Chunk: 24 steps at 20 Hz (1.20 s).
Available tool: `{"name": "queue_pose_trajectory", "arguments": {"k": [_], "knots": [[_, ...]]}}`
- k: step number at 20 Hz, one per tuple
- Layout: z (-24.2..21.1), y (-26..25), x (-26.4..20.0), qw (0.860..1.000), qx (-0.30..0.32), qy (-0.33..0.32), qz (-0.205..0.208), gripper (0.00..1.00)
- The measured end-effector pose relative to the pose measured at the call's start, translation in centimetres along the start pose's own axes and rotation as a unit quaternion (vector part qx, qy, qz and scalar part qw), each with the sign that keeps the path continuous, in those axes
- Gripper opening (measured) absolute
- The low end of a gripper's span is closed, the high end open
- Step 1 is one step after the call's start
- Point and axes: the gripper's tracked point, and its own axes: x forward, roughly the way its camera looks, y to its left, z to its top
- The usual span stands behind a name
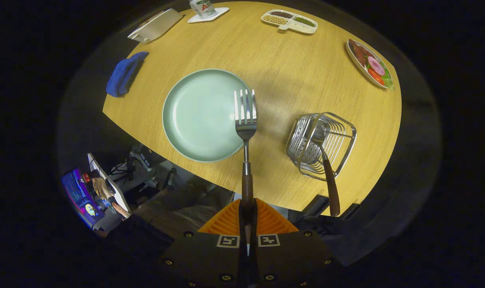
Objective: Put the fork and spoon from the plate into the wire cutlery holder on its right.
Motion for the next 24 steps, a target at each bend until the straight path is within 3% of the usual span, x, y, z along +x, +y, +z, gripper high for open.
{"name": "queue_pose_trajectory", "arguments": {"k": [13, 16, 24], "knots": [[-3.4, -6.2, -0.9, 0.997, 0.074, 0.033, 0.014, 0.02], [-3.6, -6.6, -0.5, 0.994, 0.093, 0.053, 0.023, 0.02], [-3.7, -7.4, -0.1, 0.987, 0.078, 0.143, -0.006, 0.02]]}}
